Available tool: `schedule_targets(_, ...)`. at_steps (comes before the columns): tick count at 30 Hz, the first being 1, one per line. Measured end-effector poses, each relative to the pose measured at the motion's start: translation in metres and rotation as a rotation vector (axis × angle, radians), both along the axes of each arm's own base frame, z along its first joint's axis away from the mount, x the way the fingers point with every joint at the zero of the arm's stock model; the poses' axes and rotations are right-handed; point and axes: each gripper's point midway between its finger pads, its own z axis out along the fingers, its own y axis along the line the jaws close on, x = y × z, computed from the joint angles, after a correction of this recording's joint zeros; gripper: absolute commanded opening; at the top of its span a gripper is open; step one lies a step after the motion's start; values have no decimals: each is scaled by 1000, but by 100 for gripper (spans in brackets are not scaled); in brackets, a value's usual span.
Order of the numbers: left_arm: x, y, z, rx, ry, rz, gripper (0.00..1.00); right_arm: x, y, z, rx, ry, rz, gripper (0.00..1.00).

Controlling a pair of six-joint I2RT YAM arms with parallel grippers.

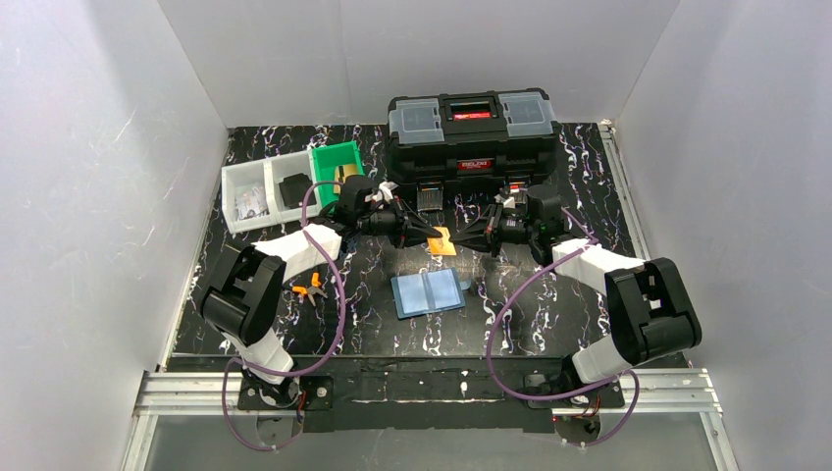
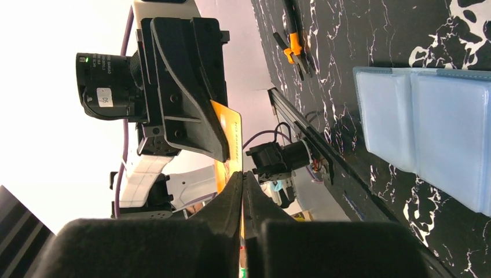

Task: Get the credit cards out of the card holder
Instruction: Place the credit card in the storage box.

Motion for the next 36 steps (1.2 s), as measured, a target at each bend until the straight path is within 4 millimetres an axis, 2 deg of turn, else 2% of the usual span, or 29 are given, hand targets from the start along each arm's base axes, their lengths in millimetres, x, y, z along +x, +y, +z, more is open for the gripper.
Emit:
schedule_targets(3, -1, 0, -2, 6, 0, -4, 0, -1, -1, -2, -9, -2, 2, 58)
schedule_targets(4, -1, 1, -3, 11, 0, -6, 0, -2, -1, -3, -16, -1, 3, 68)
schedule_targets(6, -3, 2, -6, 23, 2, -10, 0, -5, -3, -5, -38, -3, 7, 82)
schedule_targets(8, -5, 3, -10, 41, 6, -18, 0, -6, -4, -6, -72, -13, 8, 91)
schedule_targets(14, -4, 10, -12, 97, -16, -29, 0, -3, -11, 9, -180, -115, 2, 96)
schedule_targets(18, 4, 31, -5, 153, -55, -4, 0, -5, -17, 8, -239, -140, 1, 97)
schedule_targets(24, 39, 83, 16, 377, -177, 85, 0, -14, -31, -14, -361, -107, -8, 98)
schedule_targets(30, 76, 147, 36, 700, -320, 186, 0, -19, -42, -16, -442, -133, -18, 98)
schedule_targets(33, 96, 175, 32, 844, -340, 219, 0, -21, -46, -15, -470, -150, -18, 98)
schedule_targets(36, 118, 200, 13, 983, -317, 226, 0, -25, -50, -15, -492, -159, -16, 98)
